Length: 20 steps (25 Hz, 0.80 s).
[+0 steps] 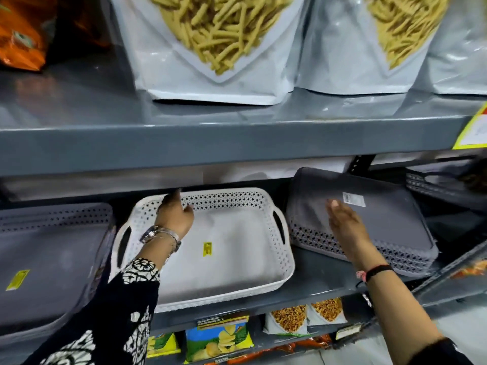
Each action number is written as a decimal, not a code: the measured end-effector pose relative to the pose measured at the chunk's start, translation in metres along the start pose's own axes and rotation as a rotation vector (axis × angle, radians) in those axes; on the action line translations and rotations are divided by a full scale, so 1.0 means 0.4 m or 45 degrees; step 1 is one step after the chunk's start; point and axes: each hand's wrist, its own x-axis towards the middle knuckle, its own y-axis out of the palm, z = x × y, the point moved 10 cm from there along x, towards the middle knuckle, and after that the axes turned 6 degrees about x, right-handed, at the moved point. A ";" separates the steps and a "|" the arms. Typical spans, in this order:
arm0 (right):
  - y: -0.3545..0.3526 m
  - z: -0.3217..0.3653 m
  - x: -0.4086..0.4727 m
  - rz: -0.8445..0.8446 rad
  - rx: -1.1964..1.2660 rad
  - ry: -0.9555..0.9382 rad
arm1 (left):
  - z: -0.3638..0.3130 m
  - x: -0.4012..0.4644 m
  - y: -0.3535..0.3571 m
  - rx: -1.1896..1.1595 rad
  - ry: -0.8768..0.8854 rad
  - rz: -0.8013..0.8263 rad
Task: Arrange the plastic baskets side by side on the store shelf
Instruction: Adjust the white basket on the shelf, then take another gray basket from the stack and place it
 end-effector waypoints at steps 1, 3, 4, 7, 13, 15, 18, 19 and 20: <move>-0.044 0.018 0.004 -0.055 -0.049 -0.005 | -0.049 -0.002 0.027 -0.107 0.022 0.044; -0.157 0.060 0.014 -0.189 -0.194 -0.021 | -0.166 -0.006 0.107 -0.277 0.056 0.183; -0.219 0.076 0.024 -0.266 -0.266 -0.034 | -0.223 -0.009 0.144 -0.329 0.081 0.252; -0.381 0.138 0.078 -0.354 -0.531 -0.129 | -0.398 -0.005 0.249 -0.377 0.150 0.348; -0.592 0.115 0.221 -0.277 -0.777 -0.001 | -0.562 0.020 0.422 -0.452 0.075 0.414; -0.609 0.104 0.248 -0.229 -0.654 -0.041 | -0.563 0.043 0.476 -0.400 0.022 0.439; -0.636 0.092 0.268 -0.339 -0.491 -0.046 | -0.546 0.064 0.538 -0.289 -0.047 0.503; -0.633 0.085 0.275 -0.343 -0.459 -0.037 | -0.534 0.066 0.554 -0.298 -0.072 0.544; -0.631 0.071 0.287 -0.338 -0.433 -0.022 | -0.522 0.067 0.566 -0.314 -0.101 0.587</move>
